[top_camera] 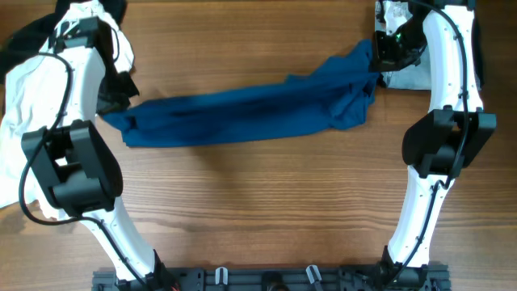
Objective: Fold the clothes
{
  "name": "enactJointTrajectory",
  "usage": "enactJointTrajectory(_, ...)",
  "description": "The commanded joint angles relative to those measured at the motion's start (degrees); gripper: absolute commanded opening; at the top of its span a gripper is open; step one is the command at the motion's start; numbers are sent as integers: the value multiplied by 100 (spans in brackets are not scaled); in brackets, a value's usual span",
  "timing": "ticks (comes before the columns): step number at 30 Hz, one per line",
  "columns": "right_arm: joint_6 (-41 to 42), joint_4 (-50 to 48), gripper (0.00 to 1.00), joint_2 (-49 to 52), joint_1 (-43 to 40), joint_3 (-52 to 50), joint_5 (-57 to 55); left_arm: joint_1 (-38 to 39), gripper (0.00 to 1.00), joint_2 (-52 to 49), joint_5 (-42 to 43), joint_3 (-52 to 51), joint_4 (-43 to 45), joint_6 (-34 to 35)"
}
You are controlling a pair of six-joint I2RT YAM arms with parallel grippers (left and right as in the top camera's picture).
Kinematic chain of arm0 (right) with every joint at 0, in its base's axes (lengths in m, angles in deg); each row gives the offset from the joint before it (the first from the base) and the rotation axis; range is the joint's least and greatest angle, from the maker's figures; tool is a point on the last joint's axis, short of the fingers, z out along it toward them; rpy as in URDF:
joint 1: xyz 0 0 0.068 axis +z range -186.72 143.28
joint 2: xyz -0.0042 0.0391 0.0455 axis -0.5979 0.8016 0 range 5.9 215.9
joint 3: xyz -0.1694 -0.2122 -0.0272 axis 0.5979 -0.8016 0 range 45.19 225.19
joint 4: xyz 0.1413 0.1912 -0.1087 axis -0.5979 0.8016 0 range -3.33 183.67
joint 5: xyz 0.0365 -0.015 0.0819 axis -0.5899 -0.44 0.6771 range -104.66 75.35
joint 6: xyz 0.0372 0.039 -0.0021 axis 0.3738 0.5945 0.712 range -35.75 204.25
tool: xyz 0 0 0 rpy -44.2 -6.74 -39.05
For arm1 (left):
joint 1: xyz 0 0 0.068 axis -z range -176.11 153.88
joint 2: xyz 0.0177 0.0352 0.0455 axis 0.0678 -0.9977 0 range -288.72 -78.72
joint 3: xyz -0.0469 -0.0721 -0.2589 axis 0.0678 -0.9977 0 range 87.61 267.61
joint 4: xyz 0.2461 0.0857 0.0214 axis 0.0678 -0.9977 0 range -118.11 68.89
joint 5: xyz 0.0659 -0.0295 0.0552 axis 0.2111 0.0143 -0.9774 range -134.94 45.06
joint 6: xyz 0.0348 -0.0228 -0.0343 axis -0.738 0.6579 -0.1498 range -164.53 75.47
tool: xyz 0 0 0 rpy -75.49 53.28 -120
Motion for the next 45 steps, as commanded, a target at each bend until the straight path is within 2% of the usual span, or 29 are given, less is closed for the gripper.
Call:
enactJointTrajectory(1,129,22,6,-195,-31,-459,-509,-61,4,146,-225,-555,31,-92)
enactJointTrajectory(3,109,-111,7,-188,-31,-977,-638,-57,4,146,-225,-782,72,-92)
enactJointTrajectory(4,109,-249,11,-188,-35,-1224,-636,-57,10,146,-225,-887,94,-92)
enactJointTrajectory(6,109,-551,28,-188,-46,-1545,-634,-57,51,146,-225,-970,129,-70)
enactJointTrajectory(7,131,-706,34,-192,-46,-1539,-588,-57,64,146,-225,-970,138,-70)
enactJointTrajectory(8,131,-951,38,-267,-46,-1351,-343,-57,69,146,-223,-970,219,-66)
enactJointTrajectory(11,68,-1143,45,-354,-11,-686,-258,-57,71,146,-170,-970,310,-26)
enactJointTrajectory(14,-380,-1255,48,-367,190,-94,-118,-57,70,146,-157,-970,424,-26)
enactJointTrajectory(15,-450,-1329,49,-372,282,-87,-76,-57,67,146,-160,-970,446,-26)
enactJointTrajectory(16,-608,-1405,51,-365,503,-96,-72,-57,61,146,-157,-970,479,-26)
enactJointTrajectory(19,-675,-1663,58,-348,1104,-291,-63,-57,27,146,-92,-970,538,-22)
enactJointTrajectory(20,-656,-1790,59,-323,1373,-492,-63,-59,8,146,-76,-970,546,66)
enactJointTrajectory(21,-612,-1856,59,-284,1495,-597,-37,-63,4,146,-70,-970,546,107)
enactJointTrajectory(27,-269,-2299,59,0,2315,-1307,-59,-61,4,146,-50,-970,608,107)
enactJointTrajectory(30,116,-2618,59,28,2433,-1639,-483,-61,4,146,-28,-970,608,105)
enactJointTrajectory(36,387,-2992,56,131,2430,-2116,-763,-61,4,146,-26,-970,610,105)
enactJointTrajectory(38,461,-3237,49,144,2430,-2212,-765,-61,4,146,-26,-970,610,107)
enactJointTrajectory(40,533,-3379,38,144,2430,-2212,-767,-61,4,146,-24,-970,612,107)
enactJointTrajectory(45,632,-3464,28,352,2413,-2212,-1366,-61,4,146,35,-970,614,127)
